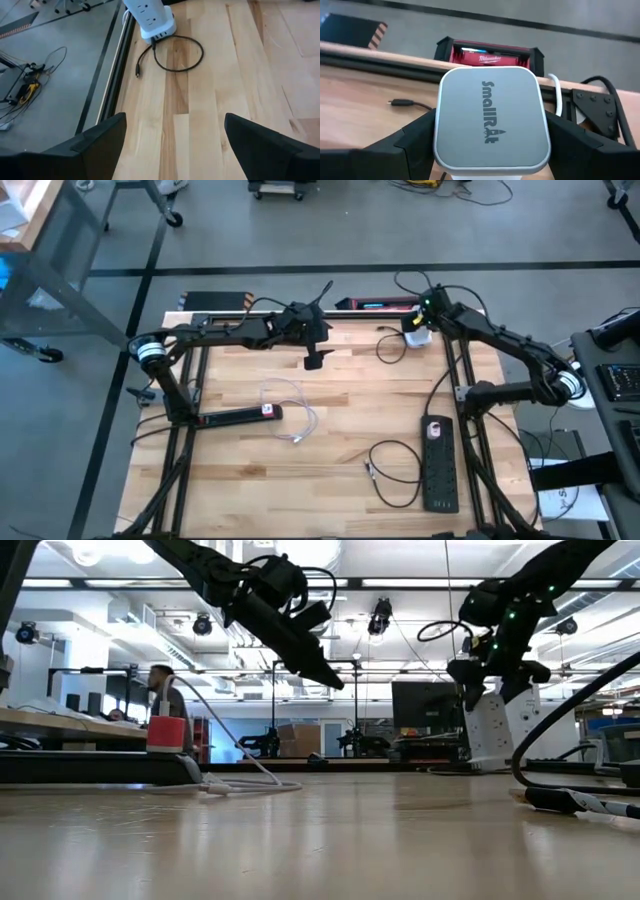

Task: Insert USB
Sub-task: Move the white outlet extension to the top right of the table

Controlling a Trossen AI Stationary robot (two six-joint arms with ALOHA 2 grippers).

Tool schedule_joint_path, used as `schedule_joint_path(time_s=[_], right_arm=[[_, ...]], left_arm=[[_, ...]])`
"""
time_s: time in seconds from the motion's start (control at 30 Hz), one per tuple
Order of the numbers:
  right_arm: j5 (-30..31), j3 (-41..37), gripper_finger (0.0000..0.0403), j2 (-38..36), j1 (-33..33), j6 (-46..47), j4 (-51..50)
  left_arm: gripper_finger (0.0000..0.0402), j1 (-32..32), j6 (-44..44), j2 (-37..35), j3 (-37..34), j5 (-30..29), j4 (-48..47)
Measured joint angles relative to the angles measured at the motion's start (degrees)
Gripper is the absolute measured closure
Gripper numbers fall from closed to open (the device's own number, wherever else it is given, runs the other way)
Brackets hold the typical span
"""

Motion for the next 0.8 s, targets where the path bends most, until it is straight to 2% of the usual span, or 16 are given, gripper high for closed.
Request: schedule_joint_path(time_s=[0.33,0.53,0.8], right_arm=[[0.31,-0.28,0.01,0.16,-0.61,1.2,1.57],[0.16,-0.32,0.0104,0.16,-0.66,-2.18,1.97],[-0.36,-0.32,0.0073,0.14,-0.68,-3.44,0.63]], left_arm=[[0.0095,0.0,0.0,0.02,0.0,0.01,-0.3],[0.0086,0.0,0.14,0.07,-0.02,0.03,-1.74],[0.0068,0.0,0.41,0.07,-0.02,0.5,-2.07]])
